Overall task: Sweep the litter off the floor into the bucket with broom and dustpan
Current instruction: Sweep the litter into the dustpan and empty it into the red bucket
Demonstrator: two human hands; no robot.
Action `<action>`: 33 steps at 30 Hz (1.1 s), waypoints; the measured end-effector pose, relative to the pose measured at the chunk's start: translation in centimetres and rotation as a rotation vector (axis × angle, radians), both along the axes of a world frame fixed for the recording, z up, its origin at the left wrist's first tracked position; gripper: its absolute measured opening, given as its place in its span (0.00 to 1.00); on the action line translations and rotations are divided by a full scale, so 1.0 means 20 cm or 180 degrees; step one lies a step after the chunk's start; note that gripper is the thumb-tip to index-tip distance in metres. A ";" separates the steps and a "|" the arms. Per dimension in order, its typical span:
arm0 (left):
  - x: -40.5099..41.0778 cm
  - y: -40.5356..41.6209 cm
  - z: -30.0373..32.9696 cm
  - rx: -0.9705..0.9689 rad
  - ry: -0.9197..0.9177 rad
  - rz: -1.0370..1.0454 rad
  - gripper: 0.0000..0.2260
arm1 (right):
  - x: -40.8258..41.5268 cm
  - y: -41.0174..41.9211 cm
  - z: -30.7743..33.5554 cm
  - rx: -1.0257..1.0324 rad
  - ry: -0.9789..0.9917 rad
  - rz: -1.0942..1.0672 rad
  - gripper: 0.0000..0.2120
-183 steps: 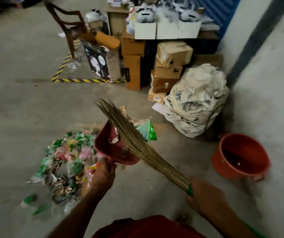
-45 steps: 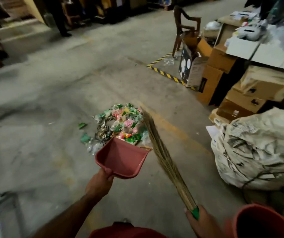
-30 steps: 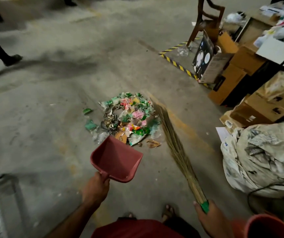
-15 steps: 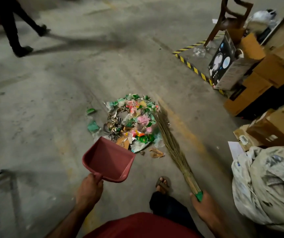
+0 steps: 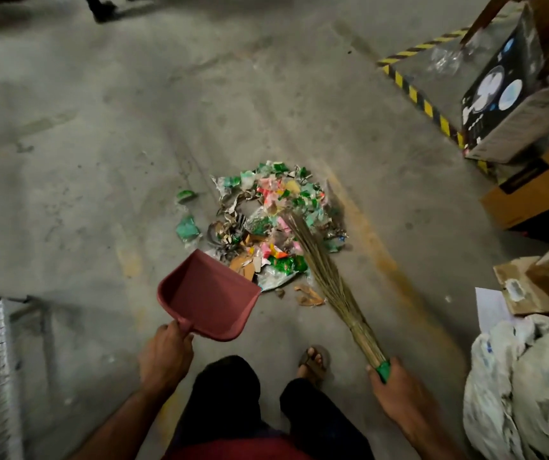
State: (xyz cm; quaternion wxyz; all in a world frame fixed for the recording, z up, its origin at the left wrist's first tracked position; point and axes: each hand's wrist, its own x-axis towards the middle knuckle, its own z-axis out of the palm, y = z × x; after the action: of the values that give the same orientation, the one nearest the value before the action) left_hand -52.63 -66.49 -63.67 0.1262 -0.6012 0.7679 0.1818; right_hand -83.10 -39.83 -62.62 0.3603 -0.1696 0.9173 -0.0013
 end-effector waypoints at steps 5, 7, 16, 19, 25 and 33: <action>-0.04 -0.17 -0.24 0.0225 -0.0342 -0.0028 0.10 | -0.04 -0.21 -0.11 0.0225 0.0078 0.0441 0.22; -0.03 -0.23 -0.39 0.0405 -0.0435 -0.0024 0.10 | -0.03 -0.30 -0.19 0.0305 0.0100 0.0471 0.23; 0.01 -0.50 -0.91 0.0835 -0.0663 -0.0065 0.10 | 0.14 -0.61 -0.69 0.0443 0.0202 0.0164 0.15; 0.03 -0.61 -1.13 0.0927 -0.0630 -0.0087 0.11 | 0.18 -0.71 -0.87 0.0402 0.0242 0.0091 0.15; 0.09 -0.91 -1.71 0.0868 -0.0957 -0.0258 0.12 | 0.10 -0.92 -1.39 0.0334 0.0270 0.0054 0.14; 0.06 -1.27 -2.41 0.0464 -0.1401 -0.0860 0.13 | -0.06 -0.95 -2.02 0.0636 0.0355 0.0401 0.16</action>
State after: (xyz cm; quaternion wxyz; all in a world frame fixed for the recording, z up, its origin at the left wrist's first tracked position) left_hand -51.37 -91.82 -111.96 0.3561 -0.5076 0.7801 0.0831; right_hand -84.23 -58.77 -102.96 0.3231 -0.1898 0.9190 0.1222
